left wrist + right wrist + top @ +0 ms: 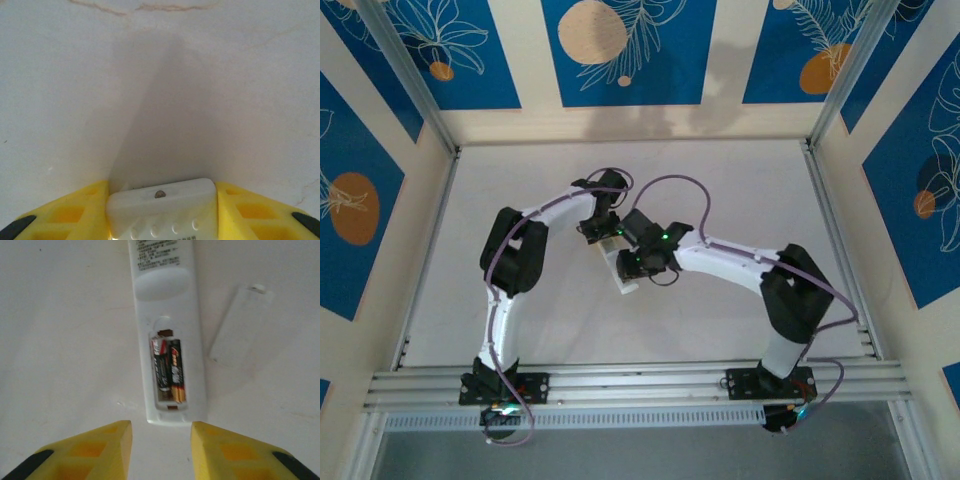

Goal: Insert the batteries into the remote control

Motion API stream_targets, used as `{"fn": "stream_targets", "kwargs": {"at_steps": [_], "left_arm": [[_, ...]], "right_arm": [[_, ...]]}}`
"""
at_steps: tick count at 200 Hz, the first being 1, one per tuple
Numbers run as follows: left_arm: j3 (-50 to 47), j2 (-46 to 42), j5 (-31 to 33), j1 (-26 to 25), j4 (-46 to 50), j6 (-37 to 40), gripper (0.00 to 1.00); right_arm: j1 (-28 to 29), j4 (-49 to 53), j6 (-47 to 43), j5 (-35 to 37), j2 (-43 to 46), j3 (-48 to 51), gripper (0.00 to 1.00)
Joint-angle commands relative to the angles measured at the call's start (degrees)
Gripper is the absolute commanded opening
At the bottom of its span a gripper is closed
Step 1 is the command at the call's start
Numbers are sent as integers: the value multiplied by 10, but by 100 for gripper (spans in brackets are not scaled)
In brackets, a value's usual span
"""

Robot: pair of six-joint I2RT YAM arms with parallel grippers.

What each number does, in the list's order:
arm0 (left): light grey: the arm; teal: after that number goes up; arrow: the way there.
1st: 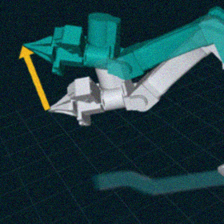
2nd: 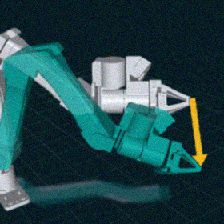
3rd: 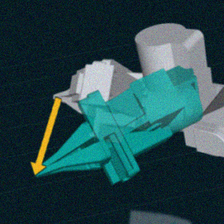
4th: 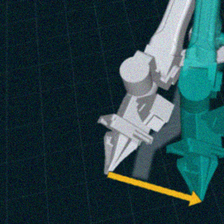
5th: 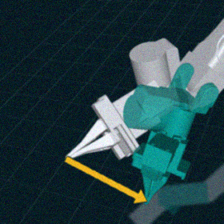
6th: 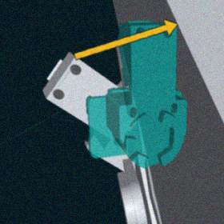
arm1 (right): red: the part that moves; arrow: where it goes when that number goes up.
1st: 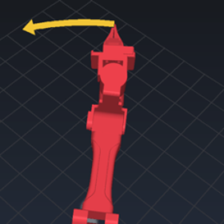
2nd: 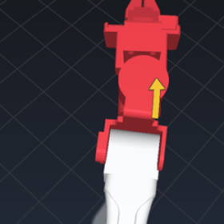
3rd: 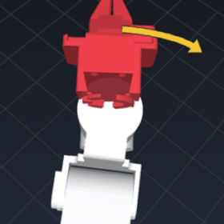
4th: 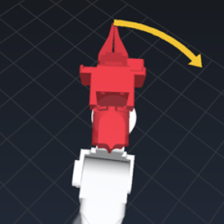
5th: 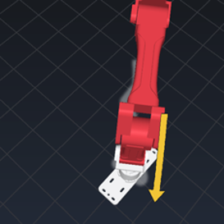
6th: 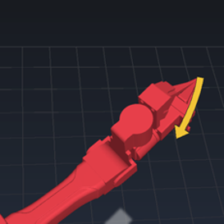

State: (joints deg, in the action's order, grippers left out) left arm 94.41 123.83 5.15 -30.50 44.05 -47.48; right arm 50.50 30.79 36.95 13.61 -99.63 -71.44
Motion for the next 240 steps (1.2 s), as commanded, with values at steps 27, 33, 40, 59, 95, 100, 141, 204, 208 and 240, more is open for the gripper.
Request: {"fn": "stream_targets", "kwargs": {"at_steps": [27, 33, 40, 59, 95, 100, 141, 204, 208, 240], "left_arm": [[2, 12, -50, 0, -24, 9, 31], [2, 12, -49, 0, -23, 10, 31], [2, 12, -50, 0, -22, 11, 31], [2, 12, -51, 0, -22, 12, 30], [2, 12, -58, 0, -27, 11, 29], [2, 11, -58, 0, -27, 12, 29], [3, 12, -58, 0, -26, 13, 29], [5, 11, -57, 1, -24, 12, 29], [4, 11, -57, 2, -25, 13, 29], [5, 10, -56, 1, -24, 14, 29]], "right_arm": [[5, -48, 17, 30, -59, -33, 29], [5, -51, 15, 28, -64, -36, 28], [4, -56, 12, 27, -68, -35, 27], [1, -63, 11, 34, -78, -37, 26], [-4, -72, 10, 27, -88, -42, 24], [-4, -72, 10, 28, -90, -44, 24], [-7, -74, 8, 28, -104, -56, 24], [-8, -75, -1, 34, -123, -63, 22], [-8, -75, -1, 34, -125, -63, 22], [-7, -73, -6, 37, -131, -65, 21]]}}
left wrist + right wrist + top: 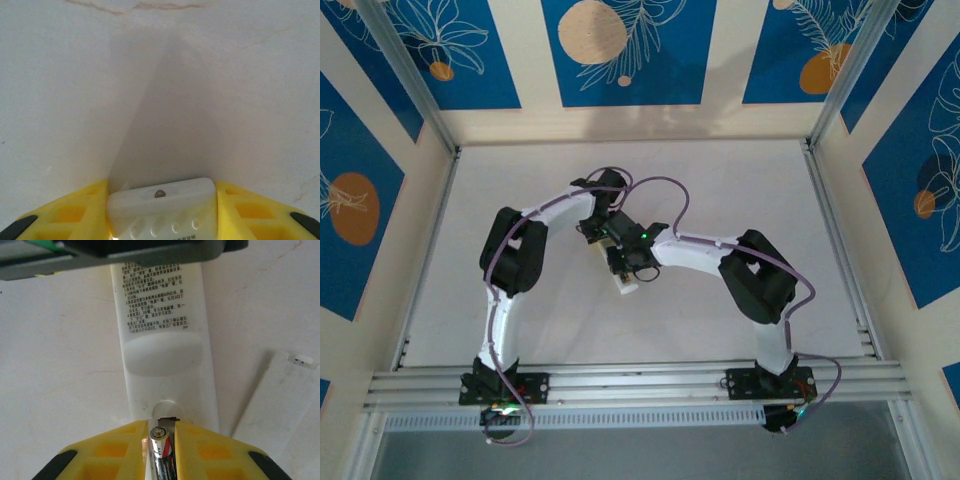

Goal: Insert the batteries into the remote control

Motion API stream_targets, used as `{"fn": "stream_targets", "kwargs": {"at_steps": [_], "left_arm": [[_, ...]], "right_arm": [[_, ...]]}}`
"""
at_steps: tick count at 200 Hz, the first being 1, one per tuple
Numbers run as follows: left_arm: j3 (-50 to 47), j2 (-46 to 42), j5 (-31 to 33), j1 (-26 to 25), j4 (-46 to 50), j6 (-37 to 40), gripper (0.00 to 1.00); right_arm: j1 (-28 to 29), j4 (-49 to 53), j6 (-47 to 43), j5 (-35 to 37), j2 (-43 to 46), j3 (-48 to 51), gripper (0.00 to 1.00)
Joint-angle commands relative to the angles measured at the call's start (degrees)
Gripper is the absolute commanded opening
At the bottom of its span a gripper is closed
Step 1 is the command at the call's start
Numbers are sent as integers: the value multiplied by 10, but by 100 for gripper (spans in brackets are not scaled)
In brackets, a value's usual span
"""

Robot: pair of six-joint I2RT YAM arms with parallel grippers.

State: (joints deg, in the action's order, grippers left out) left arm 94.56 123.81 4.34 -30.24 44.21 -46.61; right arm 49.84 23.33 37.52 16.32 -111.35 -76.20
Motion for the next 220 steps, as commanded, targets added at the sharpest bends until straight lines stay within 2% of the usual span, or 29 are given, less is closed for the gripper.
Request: {"fn": "stream_targets", "kwargs": {"at_steps": [1, 90, 220], "left_arm": [[4, 10, -48, -2, -26, 5, 29], [5, 13, -52, -1, -24, 10, 28], [5, 11, -55, 3, -25, 11, 28]], "right_arm": [[0, 1, -12, 10, -13, -17, 21], [9, 13, -25, 14, -20, -9, 14], [19, 11, -27, 25, 2, 38, 14]]}}
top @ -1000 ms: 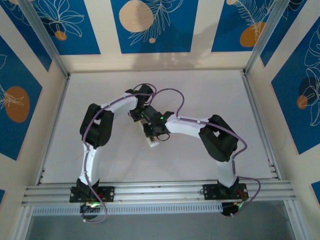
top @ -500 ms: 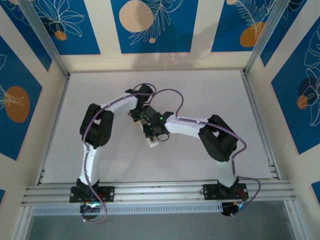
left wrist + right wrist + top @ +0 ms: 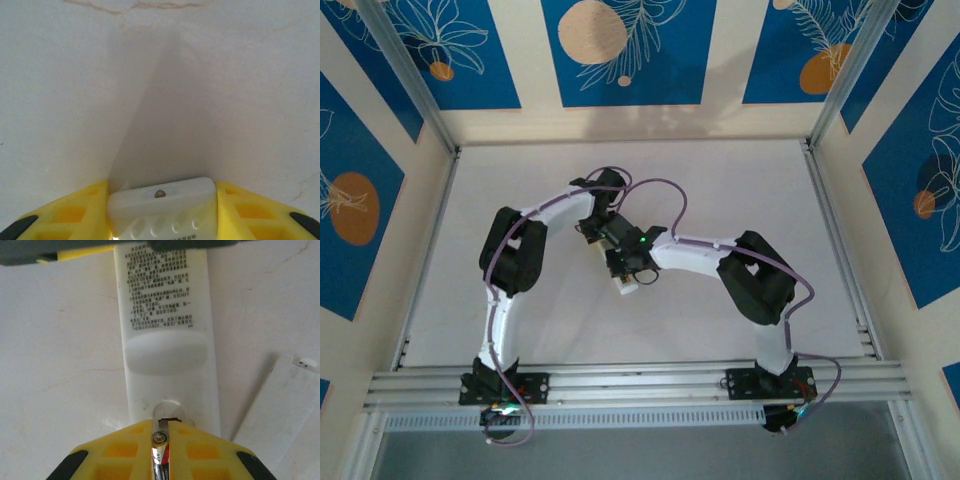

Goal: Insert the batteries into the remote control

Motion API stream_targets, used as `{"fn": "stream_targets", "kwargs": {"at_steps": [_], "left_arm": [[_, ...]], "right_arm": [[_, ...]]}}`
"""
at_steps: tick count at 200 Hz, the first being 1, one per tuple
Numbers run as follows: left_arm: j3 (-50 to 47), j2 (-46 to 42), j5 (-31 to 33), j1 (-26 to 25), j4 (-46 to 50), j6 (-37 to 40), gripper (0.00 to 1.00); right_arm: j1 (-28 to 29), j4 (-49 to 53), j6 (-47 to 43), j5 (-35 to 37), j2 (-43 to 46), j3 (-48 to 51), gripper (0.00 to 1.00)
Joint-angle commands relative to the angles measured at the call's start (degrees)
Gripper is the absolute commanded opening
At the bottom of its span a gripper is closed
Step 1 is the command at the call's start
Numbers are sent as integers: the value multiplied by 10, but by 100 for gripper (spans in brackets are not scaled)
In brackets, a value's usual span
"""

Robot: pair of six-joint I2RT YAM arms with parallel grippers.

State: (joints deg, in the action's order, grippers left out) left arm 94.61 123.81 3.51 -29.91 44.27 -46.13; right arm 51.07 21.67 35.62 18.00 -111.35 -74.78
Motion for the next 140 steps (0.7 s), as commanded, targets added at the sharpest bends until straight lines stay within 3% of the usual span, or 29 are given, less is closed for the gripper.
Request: {"fn": "stream_targets", "kwargs": {"at_steps": [1, 140], "left_arm": [[5, 11, -47, 0, -26, 6, 28], [6, 10, -48, 1, -23, 12, 27]], "right_arm": [[6, 28, -8, 8, 3, 24, 14], [8, 57, -8, -11, 5, 40, 10]]}}
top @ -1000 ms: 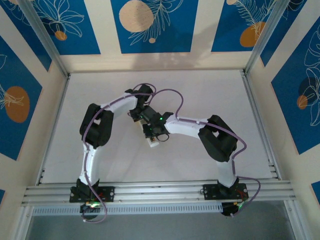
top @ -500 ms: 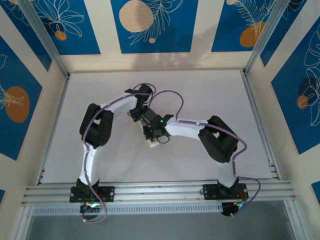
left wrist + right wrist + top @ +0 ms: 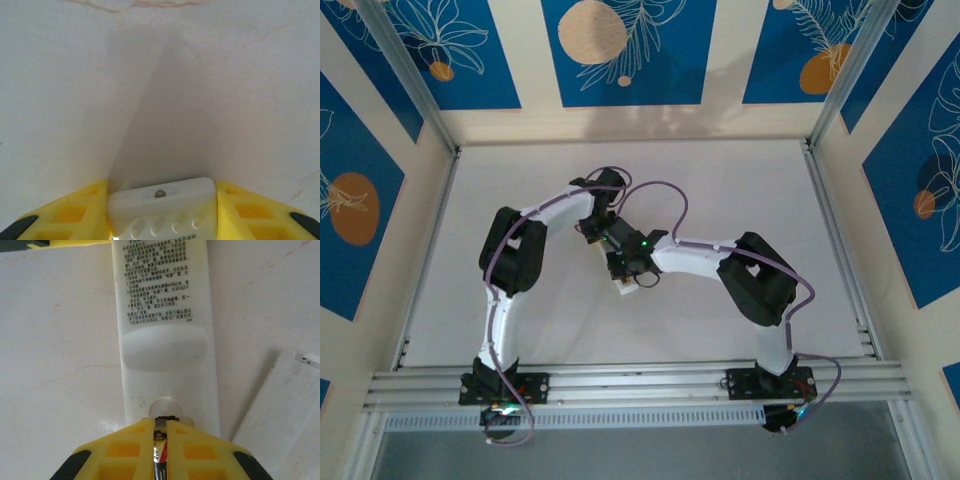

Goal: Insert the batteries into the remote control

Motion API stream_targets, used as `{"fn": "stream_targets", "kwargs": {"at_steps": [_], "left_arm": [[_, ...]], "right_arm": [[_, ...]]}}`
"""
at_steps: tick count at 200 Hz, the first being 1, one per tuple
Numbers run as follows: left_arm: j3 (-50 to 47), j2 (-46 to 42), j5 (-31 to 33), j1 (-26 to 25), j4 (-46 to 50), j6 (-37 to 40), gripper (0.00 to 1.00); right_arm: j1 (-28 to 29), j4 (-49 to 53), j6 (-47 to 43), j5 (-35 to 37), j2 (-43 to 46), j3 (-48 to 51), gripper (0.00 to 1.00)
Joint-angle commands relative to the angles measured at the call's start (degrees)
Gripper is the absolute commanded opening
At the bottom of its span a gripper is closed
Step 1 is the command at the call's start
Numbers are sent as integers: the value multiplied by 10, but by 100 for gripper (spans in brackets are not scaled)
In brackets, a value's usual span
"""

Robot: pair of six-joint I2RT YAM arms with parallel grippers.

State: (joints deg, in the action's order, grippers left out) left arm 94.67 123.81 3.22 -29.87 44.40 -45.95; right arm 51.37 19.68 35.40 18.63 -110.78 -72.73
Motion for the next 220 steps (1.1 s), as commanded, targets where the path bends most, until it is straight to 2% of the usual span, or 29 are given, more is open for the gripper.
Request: {"fn": "stream_targets", "kwargs": {"at_steps": [1, 90, 132, 220], "left_arm": [[5, 10, -45, 0, -24, 11, 27], [3, 7, -48, 1, -26, 12, 27], [5, 5, -45, 1, -27, 14, 26], [13, 8, -56, 3, -33, 22, 26]], "right_arm": [[5, 77, -5, -19, 0, 20, 10], [5, 100, 2, -27, -24, 7, 0], [5, 105, -1, -31, -27, 23, 0], [-12, 134, -17, -110, -73, 37, 0]]}}
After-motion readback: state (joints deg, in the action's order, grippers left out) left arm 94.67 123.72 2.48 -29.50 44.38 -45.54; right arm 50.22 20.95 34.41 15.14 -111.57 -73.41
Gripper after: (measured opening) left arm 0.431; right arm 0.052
